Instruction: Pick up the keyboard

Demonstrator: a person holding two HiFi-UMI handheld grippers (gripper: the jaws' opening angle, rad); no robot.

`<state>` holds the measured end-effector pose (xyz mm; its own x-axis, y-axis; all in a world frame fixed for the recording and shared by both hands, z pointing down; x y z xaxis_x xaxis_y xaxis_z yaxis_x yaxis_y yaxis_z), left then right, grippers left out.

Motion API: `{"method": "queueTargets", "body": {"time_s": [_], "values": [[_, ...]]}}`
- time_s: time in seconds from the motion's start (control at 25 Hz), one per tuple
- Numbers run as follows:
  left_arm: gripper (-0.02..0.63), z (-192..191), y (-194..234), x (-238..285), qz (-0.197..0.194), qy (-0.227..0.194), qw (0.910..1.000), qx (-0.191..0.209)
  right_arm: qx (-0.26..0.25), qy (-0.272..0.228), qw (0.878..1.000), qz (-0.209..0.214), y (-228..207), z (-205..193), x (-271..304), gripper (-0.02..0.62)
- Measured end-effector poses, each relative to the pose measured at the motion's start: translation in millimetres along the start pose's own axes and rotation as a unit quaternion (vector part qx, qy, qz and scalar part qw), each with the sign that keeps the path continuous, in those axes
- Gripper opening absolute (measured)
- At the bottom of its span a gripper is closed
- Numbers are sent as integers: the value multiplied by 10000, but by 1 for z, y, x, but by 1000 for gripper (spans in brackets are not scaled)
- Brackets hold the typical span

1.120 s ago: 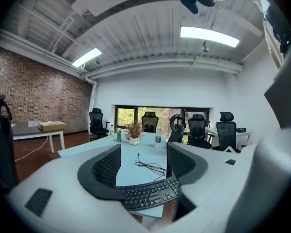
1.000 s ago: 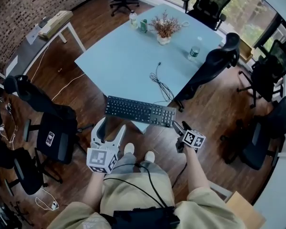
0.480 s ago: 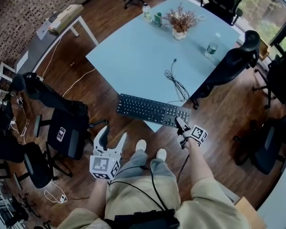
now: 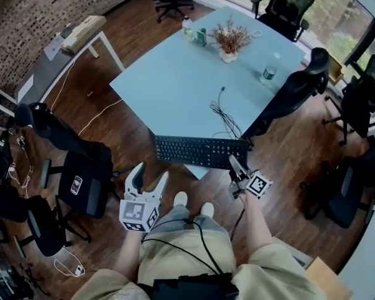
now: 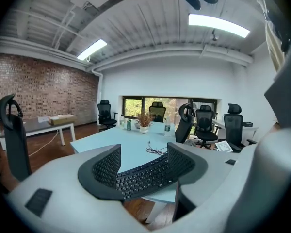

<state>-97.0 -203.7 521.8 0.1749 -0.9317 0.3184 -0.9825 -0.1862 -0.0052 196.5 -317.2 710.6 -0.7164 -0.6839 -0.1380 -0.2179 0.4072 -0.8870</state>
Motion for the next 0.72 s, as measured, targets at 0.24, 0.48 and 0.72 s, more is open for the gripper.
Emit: {"method": "queueTargets", "body": {"time_s": [0.24,0.48,0.72], "values": [[299,34,-7,13,-186,-313,9993,80,-710,-530,9961,-21,87,61,7,89],[299,109,-10,32,-516,-987,9936,210,-3070,-805,9483,-95,243,147,38,89],[299,184,-9,49,-428,-1704,9837,376,-4100,-1339,9016,-345,318,192,55,89]]}}
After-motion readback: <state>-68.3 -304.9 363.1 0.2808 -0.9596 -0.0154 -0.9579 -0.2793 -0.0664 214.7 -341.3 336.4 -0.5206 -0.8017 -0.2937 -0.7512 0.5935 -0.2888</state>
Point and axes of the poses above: the fingertips, and each gripper's own axes: x forward along the fingers, y to its left, z out of its top, the point moved 3 cm from there along -x, backward along the fingers, and after that the axes turned 5 degrees about z, right-handed, at the moved point
